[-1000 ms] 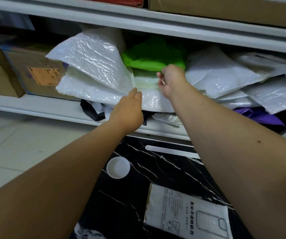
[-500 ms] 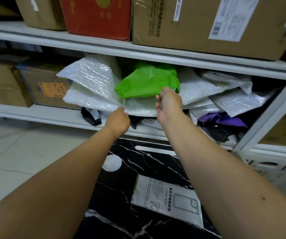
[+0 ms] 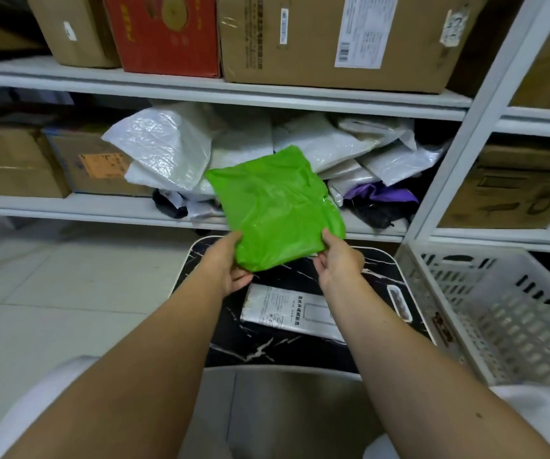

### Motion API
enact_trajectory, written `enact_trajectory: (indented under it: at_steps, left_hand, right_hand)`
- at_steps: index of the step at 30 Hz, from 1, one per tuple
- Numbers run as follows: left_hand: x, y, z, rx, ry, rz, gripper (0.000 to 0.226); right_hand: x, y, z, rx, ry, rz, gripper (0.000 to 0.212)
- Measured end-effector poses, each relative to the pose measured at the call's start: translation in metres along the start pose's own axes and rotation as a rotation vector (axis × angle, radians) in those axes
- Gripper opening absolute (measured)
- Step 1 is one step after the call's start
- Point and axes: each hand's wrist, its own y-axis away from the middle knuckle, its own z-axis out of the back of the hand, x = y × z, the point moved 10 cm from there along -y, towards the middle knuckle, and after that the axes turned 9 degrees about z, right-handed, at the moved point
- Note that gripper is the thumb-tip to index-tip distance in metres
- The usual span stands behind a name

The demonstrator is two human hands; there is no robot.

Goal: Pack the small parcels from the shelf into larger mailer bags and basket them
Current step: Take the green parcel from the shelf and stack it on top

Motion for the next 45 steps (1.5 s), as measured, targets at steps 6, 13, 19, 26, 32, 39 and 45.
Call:
enact_trajectory:
  at_steps: [6, 13, 19, 26, 32, 39, 45]
  left_hand:
    - [0.067, -0.001, -0.01, 0.034, -0.251, 0.138, 0.013]
    - [0.128, -0.002, -0.03, 0.177, -0.465, 0.328, 0.005]
    - [0.16, -0.008, -0.055, 0.327, -0.637, 0.396, 0.021]
    - [0.111, -0.03, -0.075, 0.136, -1.02, 0.005, 0.024]
    - [0.029, -0.025, -0.09, -0.499, -1.516, -0.816, 0.042]
    - [0.073, -0.084, -0.11, -0.275, -1.831, -0.619, 0.056]
    - [0.099, -0.094, -0.094, -0.302, -1.8, -0.553, 0.059]
  right_hand:
    - [-0.016, 0.0, 0.057, -0.095, 0.023, -0.035, 0.014]
    - [-0.025, -0.025, 0.089, -0.079, 0.281, -0.062, 0.02]
    - [-0.041, -0.066, 0.079, 0.219, 0.901, 0.078, 0.028]
    - [-0.009, -0.105, 0.077, 0.215, 1.694, 0.371, 0.04]
    - [-0.008, -0.074, 0.029, 0.265, 1.864, 0.658, 0.051]
    - [-0.085, -0.073, 0.052, 0.569, 1.921, 0.515, 0.06]
    - [-0.095, -0.069, 0.072, 0.555, 1.97, 0.638, 0.079]
